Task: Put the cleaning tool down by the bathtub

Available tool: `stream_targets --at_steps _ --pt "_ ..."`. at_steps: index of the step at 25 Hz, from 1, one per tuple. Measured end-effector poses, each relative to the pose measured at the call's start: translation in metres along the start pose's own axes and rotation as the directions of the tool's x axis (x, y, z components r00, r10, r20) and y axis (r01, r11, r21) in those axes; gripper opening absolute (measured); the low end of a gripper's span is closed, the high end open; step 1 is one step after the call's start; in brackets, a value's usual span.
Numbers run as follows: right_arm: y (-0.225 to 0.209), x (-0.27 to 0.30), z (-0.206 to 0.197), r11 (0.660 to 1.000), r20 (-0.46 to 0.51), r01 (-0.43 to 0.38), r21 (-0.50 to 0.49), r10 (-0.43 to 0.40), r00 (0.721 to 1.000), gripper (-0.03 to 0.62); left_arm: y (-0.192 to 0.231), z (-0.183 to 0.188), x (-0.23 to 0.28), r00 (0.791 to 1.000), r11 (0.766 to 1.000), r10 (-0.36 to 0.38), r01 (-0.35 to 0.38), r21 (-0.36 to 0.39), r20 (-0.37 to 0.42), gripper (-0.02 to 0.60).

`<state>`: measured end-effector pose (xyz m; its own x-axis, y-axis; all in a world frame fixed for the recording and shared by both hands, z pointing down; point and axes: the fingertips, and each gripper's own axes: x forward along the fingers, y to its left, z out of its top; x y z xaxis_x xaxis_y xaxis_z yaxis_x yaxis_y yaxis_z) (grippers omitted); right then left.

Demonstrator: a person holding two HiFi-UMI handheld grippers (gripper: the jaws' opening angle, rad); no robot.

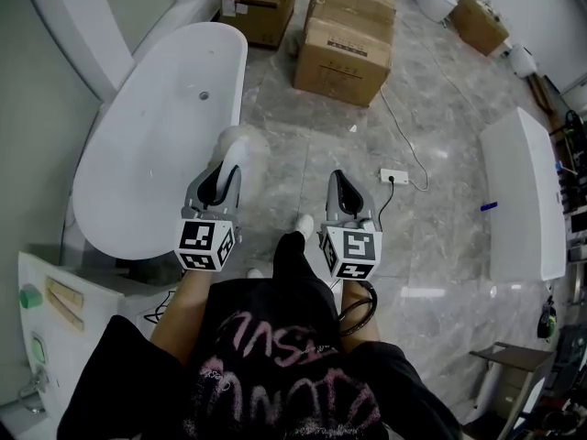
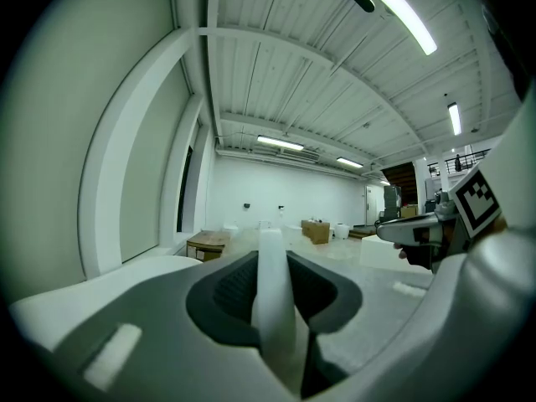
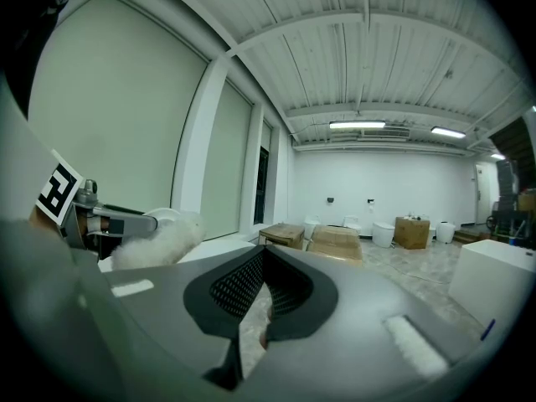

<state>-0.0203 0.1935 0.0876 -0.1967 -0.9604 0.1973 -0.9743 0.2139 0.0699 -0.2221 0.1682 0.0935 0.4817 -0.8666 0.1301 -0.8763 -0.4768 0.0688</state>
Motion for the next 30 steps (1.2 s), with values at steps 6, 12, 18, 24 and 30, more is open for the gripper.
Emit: stream_targets --at_steps 6,12,18,24,30 --pt "-0.016 0.021 -0.012 1.0 -0.024 0.003 0.017 -0.002 1.0 0.014 0.001 -0.006 0.024 1.0 1.0 -0.001 0.001 -0.013 -0.023 0.089" --pt "-0.044 0.05 -0.02 0.999 -0.054 -0.005 0.034 0.007 0.999 0.014 -0.007 -0.01 0.063 0.998 1.0 -0.003 0.003 -0.007 -0.058 0.088" --pt "-0.082 0.092 -0.031 0.998 -0.096 -0.016 0.061 0.022 0.995 0.014 -0.011 -0.014 0.117 0.995 1.0 -0.002 0.002 -0.004 -0.102 0.088" --pt "-0.119 0.143 -0.046 0.997 -0.14 -0.033 0.073 0.043 0.989 0.014 -0.009 -0.022 0.172 0.99 1.0 -0.001 0.003 0.013 -0.144 0.09" --pt "-0.151 0.192 -0.055 0.993 -0.166 -0.074 0.094 0.089 0.982 0.014 -0.011 -0.028 0.225 0.981 1.0 0.016 -0.012 0.022 -0.192 0.09"
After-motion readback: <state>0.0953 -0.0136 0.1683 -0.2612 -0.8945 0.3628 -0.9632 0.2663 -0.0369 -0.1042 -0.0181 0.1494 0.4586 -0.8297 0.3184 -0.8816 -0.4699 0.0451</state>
